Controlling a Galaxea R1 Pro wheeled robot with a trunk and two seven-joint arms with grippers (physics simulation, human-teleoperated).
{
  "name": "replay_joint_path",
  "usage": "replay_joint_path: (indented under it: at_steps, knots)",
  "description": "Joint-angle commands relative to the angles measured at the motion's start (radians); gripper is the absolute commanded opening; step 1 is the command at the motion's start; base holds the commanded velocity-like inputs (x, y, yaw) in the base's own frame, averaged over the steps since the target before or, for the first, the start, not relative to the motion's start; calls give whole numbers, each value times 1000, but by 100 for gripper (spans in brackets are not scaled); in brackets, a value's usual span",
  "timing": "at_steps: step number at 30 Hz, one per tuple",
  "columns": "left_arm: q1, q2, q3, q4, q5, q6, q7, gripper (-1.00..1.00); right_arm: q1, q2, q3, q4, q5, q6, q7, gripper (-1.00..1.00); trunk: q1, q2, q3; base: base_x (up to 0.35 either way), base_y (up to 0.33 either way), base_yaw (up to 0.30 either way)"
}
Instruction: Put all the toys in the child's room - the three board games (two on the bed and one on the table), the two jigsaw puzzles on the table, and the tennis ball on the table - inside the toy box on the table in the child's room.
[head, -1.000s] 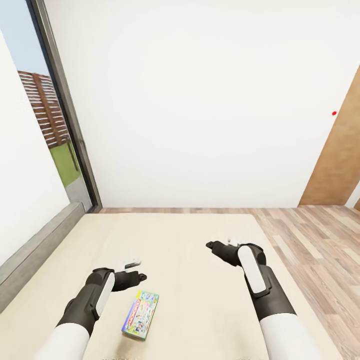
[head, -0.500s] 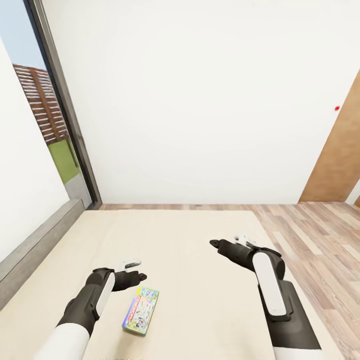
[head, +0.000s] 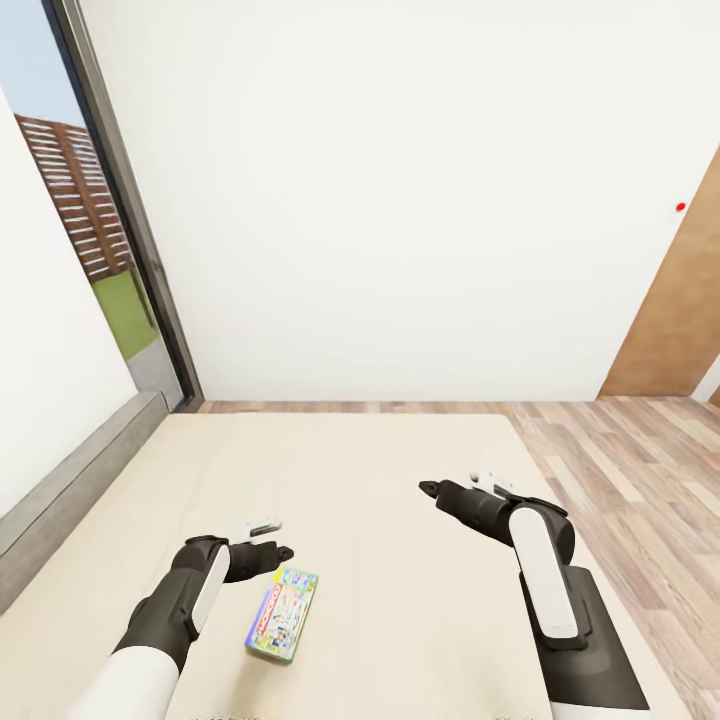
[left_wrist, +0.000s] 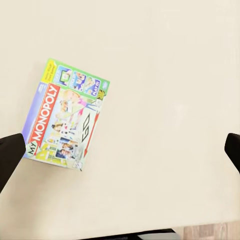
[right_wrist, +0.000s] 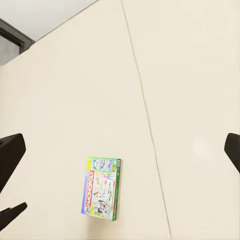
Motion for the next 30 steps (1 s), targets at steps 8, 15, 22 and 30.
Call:
replay_joint_path:
  at_steps: [8, 15, 22, 30]
  knots:
    - [-1, -1, 4, 0, 6, 0, 0, 100, -1, 1, -1, -1, -15, 4, -9, 100, 1, -2, -15, 0, 0, 0]
    - [-1, 2, 6, 0, 6, -18, 0, 100, -1, 1, -1, -1, -16, 5, -9, 100, 1, -2, -27, 0, 0, 0]
    - [-6, 6, 8, 1, 6, -33, 1, 100, -1, 3, 3, -1, -16, 4, -9, 100, 1, -2, -39, 0, 0, 0]
    - [-53, 3, 9, 33, -1, -95, 12, 100, -1, 6, 5, -1, -16, 4, -10, 100, 1, -2, -52, 0, 0, 0]
